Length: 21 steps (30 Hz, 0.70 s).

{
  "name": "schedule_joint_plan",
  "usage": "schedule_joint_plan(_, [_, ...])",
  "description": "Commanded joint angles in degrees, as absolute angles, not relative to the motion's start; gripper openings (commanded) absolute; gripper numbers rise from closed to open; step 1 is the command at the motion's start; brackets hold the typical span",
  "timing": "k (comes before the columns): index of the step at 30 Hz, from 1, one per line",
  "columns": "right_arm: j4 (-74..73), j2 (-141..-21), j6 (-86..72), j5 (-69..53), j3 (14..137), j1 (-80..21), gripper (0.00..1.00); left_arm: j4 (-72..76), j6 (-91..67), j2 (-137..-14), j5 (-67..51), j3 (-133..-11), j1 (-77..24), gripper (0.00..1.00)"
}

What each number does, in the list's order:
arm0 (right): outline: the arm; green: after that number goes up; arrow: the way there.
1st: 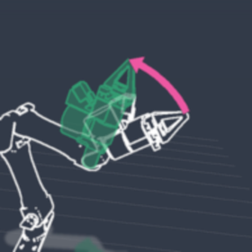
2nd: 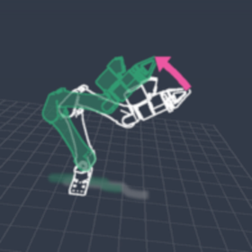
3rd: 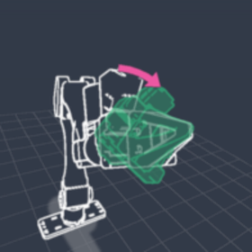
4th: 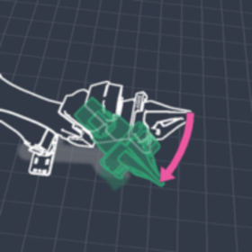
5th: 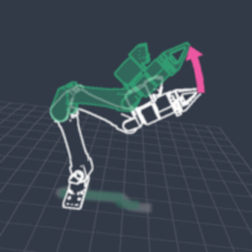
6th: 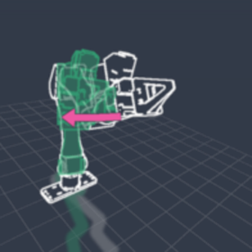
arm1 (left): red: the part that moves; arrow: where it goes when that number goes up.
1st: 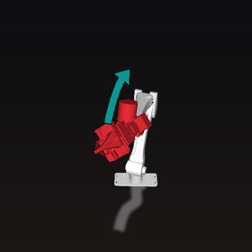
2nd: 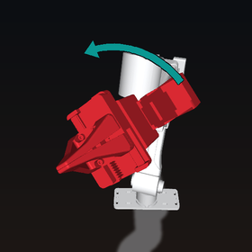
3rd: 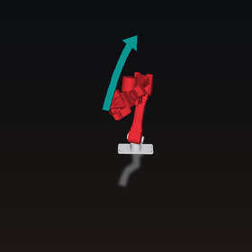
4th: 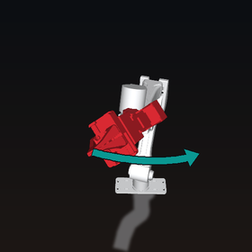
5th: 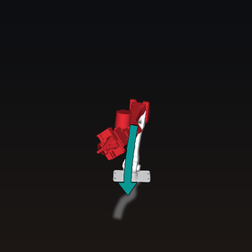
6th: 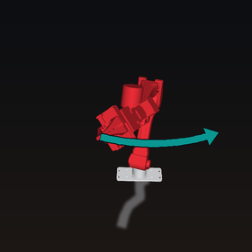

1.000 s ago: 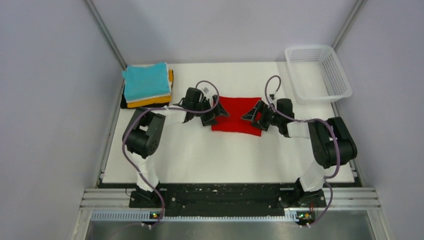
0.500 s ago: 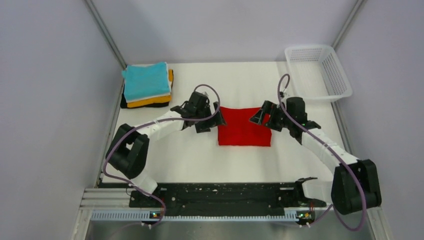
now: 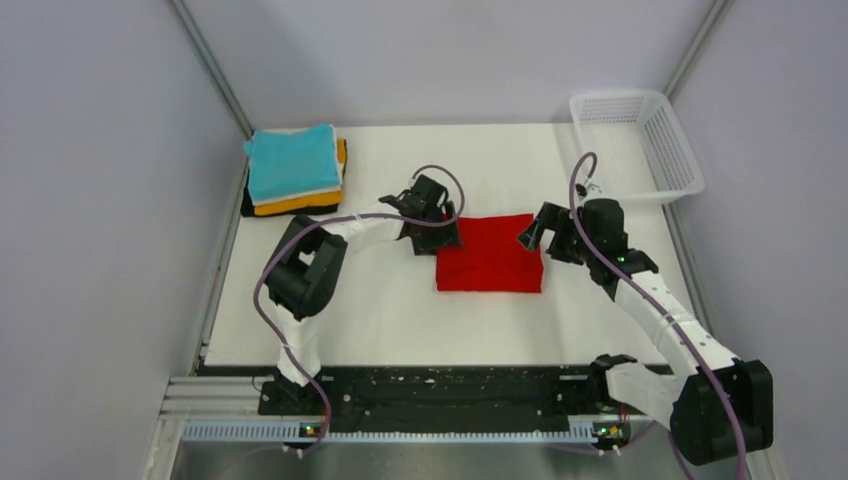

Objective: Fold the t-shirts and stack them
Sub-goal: Put the neatly folded tshirt into the bin with left arm

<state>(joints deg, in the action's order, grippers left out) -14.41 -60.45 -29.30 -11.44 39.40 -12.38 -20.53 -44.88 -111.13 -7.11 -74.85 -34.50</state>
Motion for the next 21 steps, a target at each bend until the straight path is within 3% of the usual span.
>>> schedule_joint_plan(1, [-15.17,-58.21,-27.55,-8.79,39.73,-11.62,0.99,-24.38,-45.27,-117.48,-2.26,-78.73,-38.09,0.69])
schedule_joint_plan(5, [-15.13,-58.05,-27.51,-9.23,39.56,-11.22,0.99,-33.31,-47.67,-122.68,7.16,-85.18,-41.25,0.46])
schedule_joint_plan(9, [-14.68,-57.53,-27.36,-8.89,38.86,-11.03,0.99,-44.67,-49.58,-127.12,18.02,-93.51,-41.95,0.01])
schedule_joint_plan(15, [-14.39,-57.13,-27.01,-8.83,38.58,-10.85,0.99,-57.73,-47.47,-128.88,40.11,-105.05,-41.4,0.0])
schedule_joint_plan(18, [-14.46,-56.89,-26.55,-8.59,38.67,-10.85,0.99,-57.03,-42.35,-125.63,49.59,-105.61,-39.48,0.0])
schedule_joint_plan(21, [-14.41,-56.78,-26.34,-8.33,38.7,-10.78,0.99,-52.82,-35.03,-122.07,51.71,-105.24,-35.59,0.0])
